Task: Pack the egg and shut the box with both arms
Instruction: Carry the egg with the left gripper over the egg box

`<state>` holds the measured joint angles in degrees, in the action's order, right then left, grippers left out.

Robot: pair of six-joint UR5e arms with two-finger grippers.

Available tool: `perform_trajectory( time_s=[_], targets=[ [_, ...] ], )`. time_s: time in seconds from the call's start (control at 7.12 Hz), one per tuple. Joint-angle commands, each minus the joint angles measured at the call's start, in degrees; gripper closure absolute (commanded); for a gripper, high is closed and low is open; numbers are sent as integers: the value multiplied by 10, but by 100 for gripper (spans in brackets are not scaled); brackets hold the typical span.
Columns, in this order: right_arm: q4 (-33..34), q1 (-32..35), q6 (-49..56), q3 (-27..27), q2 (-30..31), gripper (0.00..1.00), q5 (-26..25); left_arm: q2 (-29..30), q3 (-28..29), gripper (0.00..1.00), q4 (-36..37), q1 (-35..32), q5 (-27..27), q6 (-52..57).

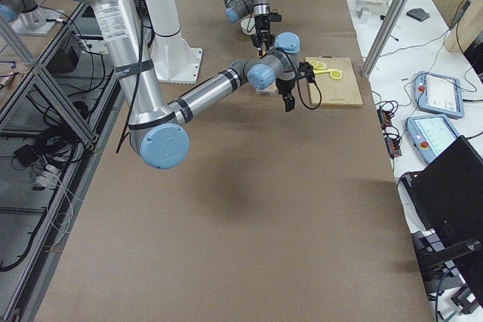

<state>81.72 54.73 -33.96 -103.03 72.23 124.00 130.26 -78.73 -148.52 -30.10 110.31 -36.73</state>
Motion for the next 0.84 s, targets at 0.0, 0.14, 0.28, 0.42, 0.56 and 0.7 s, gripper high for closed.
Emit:
perform_trajectory(
  time_s=[0.0, 0.14, 0.28, 0.42, 0.56, 0.7],
  targets=[
    [-11, -1, -7, 2, -2, 1, -1, 55, 46, 100, -18, 42, -80, -16],
    [-13, -2, -7, 1, -2, 1, -1, 77, 68, 100, -20, 43, -91, -16],
    [-13, -3, -7, 1, -2, 1, -1, 82, 84, 100, -23, 43, -91, -16],
    [-14, -3, -7, 1, -2, 1, -1, 81, 99, 100, -60, 43, -91, -15],
    [-14, -3, -7, 0, -2, 1, -1, 79, 110, 100, -95, 43, -92, -15],
    [-17, -3, -7, 1, -2, 1, -1, 79, 117, 100, -127, 43, -92, -15]
  ],
)
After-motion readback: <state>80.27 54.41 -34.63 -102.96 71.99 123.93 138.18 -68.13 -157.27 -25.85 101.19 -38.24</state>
